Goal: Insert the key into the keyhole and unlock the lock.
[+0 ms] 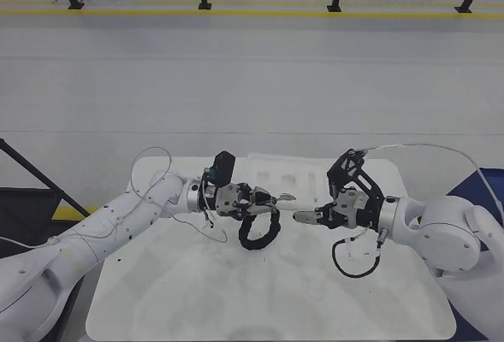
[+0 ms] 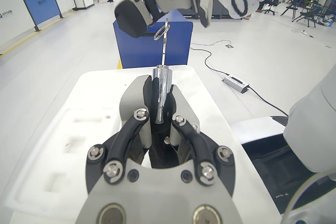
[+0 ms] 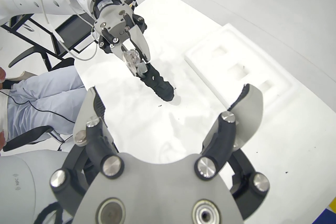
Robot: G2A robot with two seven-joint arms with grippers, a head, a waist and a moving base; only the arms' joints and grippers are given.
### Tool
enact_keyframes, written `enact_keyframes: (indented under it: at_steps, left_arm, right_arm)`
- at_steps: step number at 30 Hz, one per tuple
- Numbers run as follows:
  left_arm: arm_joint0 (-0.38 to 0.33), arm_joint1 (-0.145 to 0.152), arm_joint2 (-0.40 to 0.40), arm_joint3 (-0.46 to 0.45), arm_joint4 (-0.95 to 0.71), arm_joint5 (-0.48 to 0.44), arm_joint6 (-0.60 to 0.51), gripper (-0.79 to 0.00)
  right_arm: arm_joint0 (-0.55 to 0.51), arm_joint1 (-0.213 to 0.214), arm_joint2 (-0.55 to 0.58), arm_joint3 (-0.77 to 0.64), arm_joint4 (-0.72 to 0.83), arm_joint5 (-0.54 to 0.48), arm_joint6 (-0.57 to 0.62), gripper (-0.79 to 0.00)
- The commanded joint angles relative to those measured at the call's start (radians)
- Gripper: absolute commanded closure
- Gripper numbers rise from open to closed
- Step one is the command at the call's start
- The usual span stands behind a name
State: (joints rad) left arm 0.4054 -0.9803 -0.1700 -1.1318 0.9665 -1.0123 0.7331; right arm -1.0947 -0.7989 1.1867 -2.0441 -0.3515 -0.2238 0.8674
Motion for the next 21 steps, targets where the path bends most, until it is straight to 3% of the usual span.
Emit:
enact_keyframes:
  at_steps: [1, 7, 12, 15, 19, 20, 21]
  left_arm:
    - [-0.001, 0.000, 0.000, -0.001, 0.016, 0.000, 0.041, 0.000]
    - [-0.003, -0.004, -0.022, -0.018, 0.037, 0.000, 0.075, 0.000]
    - [0.001, -0.010, -0.038, -0.038, 0.038, 0.000, 0.075, 0.000]
    - [0.003, -0.015, -0.045, -0.044, 0.036, 0.000, 0.075, 0.000]
    - [0.007, -0.019, -0.047, -0.047, 0.032, 0.000, 0.075, 0.000]
    - [0.007, -0.020, -0.047, -0.047, 0.030, 0.000, 0.075, 0.000]
    - [0.007, -0.021, -0.046, -0.048, 0.029, 0.000, 0.075, 0.000]
  right_arm:
    - [-0.019, 0.000, -0.006, 0.003, -0.022, -0.069, -0.022, -0.785]
    - [-0.022, -0.011, -0.055, 0.020, -0.105, -0.191, -0.111, -0.785]
    - [-0.008, -0.025, -0.105, 0.045, -0.153, -0.213, -0.170, -0.779]
    - [0.001, -0.033, -0.130, 0.058, -0.170, -0.211, -0.187, -0.699]
    - [0.010, -0.042, -0.148, 0.072, -0.173, -0.206, -0.200, -0.499]
    - [0.011, -0.044, -0.152, 0.075, -0.172, -0.207, -0.202, -0.403]
    - [0.012, -0.045, -0.155, 0.078, -0.172, -0.208, -0.203, -0.360]
